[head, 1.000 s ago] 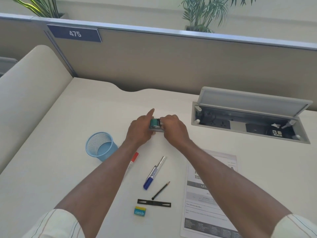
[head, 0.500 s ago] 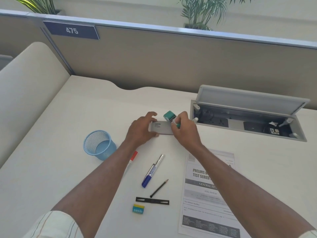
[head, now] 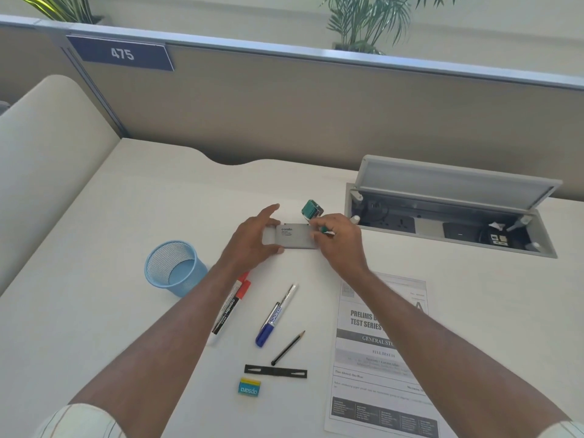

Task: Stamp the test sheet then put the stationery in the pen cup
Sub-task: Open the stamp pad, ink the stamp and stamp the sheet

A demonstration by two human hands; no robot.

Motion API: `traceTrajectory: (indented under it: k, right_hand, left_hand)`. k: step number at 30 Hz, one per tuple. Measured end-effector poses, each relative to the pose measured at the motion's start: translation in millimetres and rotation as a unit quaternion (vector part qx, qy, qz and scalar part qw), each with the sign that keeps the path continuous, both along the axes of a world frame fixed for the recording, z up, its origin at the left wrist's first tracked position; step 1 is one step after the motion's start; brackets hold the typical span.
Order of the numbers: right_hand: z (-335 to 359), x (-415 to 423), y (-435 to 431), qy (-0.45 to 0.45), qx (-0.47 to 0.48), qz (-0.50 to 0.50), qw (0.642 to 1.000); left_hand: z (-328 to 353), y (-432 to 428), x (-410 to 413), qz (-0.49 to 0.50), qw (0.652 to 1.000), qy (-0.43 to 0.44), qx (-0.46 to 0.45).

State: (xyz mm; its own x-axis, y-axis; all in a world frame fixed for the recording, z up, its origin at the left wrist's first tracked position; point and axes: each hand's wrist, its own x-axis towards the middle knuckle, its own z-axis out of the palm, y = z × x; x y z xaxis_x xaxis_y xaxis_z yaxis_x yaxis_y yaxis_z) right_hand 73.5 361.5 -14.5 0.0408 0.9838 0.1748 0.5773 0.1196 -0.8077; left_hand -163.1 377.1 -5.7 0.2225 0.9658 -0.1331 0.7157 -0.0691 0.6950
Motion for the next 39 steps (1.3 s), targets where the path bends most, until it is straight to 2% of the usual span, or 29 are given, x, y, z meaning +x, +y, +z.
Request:
traceTrajectory:
  k: [7, 13, 17, 25, 31, 39]
  right_hand:
    - [-9, 4, -1, -0.046, -0.059, 0.058, 0.996]
    - [-9, 5, -1, -0.077, -0.044, 0.08, 0.993]
    - [-9, 8, 1, -0.079, -0.03, 0.088, 0.993]
    - [-8, 12, 6, -0.033, -0.011, 0.105, 0.994]
    - [0, 9, 10, 0.004, -0.008, 0.07, 0.997]
    - [9, 0, 22, 0.047, -0.005, -0.01, 0.999]
  left_hand:
    - [-2, 0, -4, -0.008, 1.0, -0.016, -0.003]
    - [-5, 0, -7, -0.024, 1.0, -0.016, 0.013]
    - [-8, 2, -6, -0.026, 0.999, -0.021, 0.018]
    - [-13, 6, -1, 0.027, 0.997, -0.062, -0.031]
    - [-12, 4, 0, 0.043, 0.996, -0.068, -0.03]
    - [-9, 3, 2, 0.094, 0.988, -0.117, -0.041]
